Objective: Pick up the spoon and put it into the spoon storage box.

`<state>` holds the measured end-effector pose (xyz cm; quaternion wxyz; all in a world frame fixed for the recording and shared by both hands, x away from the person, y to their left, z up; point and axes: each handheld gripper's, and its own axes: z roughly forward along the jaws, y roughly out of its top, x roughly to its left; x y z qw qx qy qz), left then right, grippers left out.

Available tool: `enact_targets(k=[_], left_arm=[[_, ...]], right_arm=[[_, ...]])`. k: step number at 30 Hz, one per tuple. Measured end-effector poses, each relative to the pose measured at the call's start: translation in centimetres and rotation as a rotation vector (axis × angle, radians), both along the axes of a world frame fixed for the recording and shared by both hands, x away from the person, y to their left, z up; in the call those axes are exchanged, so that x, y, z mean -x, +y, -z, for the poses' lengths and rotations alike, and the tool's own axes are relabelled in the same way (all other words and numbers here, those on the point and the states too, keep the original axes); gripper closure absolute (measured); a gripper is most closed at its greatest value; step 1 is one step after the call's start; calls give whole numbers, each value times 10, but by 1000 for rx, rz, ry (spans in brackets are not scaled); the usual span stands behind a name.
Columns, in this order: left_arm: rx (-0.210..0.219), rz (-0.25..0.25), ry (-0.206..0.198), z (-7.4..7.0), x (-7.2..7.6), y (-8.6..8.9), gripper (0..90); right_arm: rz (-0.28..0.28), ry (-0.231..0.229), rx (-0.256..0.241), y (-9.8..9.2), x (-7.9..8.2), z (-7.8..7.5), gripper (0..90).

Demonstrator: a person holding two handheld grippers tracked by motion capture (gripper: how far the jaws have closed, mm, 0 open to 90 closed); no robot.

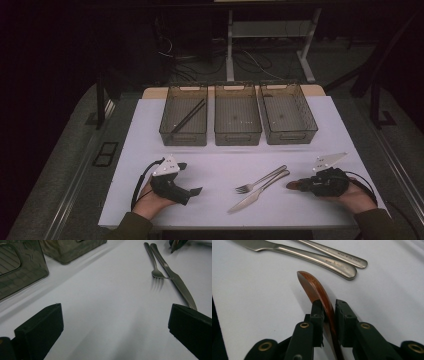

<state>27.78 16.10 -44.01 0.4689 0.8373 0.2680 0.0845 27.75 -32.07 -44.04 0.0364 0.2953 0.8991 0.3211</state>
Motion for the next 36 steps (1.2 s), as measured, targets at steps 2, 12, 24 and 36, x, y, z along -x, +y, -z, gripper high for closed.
enact_targets(k=[2,12,24,36], left_arm=[[1,0,0,0,0,0,0],[21,15,-13,-1,1,1,0],[27,12,-13,0,1,-1,0],[29,12,-18,-1,1,-1,0]], right_arm=[[0,4,-2,0,0,0,771],[2,29,-19,-1,0,-2,804],[57,-6,-89,-4,-7,-19,804],[119,-39,-134,7,-24,-39,805]])
